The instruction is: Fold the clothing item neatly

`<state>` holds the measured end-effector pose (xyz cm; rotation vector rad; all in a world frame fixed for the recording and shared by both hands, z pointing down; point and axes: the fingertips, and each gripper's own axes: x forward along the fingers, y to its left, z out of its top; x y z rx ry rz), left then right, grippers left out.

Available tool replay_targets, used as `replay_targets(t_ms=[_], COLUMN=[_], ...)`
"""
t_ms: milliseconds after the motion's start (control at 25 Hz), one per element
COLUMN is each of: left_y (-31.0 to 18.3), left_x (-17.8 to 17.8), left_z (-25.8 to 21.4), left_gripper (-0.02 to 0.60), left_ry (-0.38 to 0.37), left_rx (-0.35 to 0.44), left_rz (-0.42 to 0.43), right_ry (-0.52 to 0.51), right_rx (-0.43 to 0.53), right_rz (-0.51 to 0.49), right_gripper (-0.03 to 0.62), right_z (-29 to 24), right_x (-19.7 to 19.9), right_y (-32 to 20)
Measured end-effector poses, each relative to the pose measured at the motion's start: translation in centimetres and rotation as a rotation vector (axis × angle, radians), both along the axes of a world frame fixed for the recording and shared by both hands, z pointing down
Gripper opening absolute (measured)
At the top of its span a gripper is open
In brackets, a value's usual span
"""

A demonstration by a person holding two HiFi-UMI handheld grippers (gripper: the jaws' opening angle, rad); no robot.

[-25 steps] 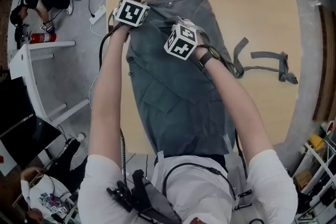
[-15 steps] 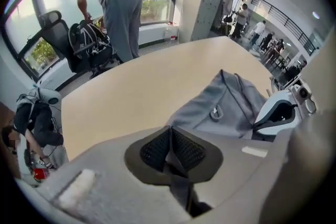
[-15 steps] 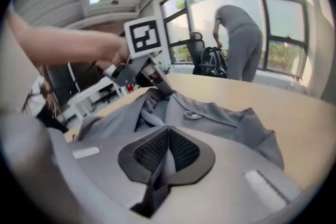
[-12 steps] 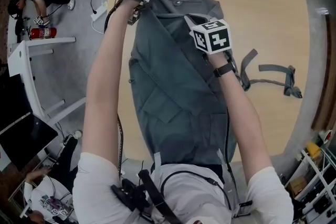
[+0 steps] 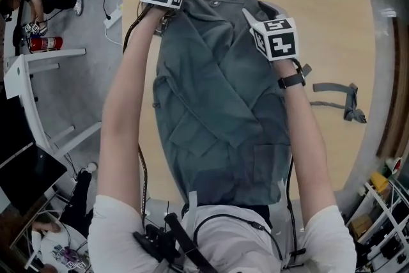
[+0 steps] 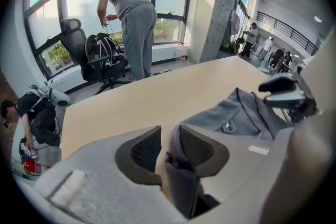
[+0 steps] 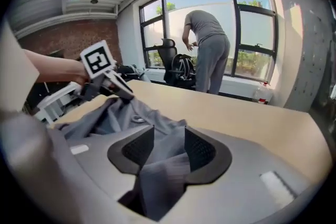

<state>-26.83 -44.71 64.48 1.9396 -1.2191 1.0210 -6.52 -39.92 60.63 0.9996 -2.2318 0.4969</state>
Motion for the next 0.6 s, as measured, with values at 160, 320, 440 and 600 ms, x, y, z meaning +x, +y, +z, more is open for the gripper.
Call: replay_targets(t_ms=[160,320,440,600], left_y=[0.9,0.8,-0.3,-1.3], left_x=[0.5,1.2,1.7,2.5], left_z=[0.4,0.6,-0.1,-0.5], left_gripper=[0.076,0.025,0.021,0.128], left_ry=[-0.043,-0.058,-0.001,0.120], left_rx=[-0.021,0.008,0.026,0.015], left_rz=[0.072,0.079,0.045,-0.054], right_ry=[0.131,0.202,0.130,0.119], right_rx=[-0.046,-0.004,0.001,-0.013], right_rz=[0.027,-0.053,0.050,0.123], right_gripper=[0.151,0.035,0.031,0.046], right_z=[2.6,4.0,3.2,3.6], right_x=[2.7,2.1,3.7,6.0], right_y=[-3.7,-4.4,-5.5,-5.8])
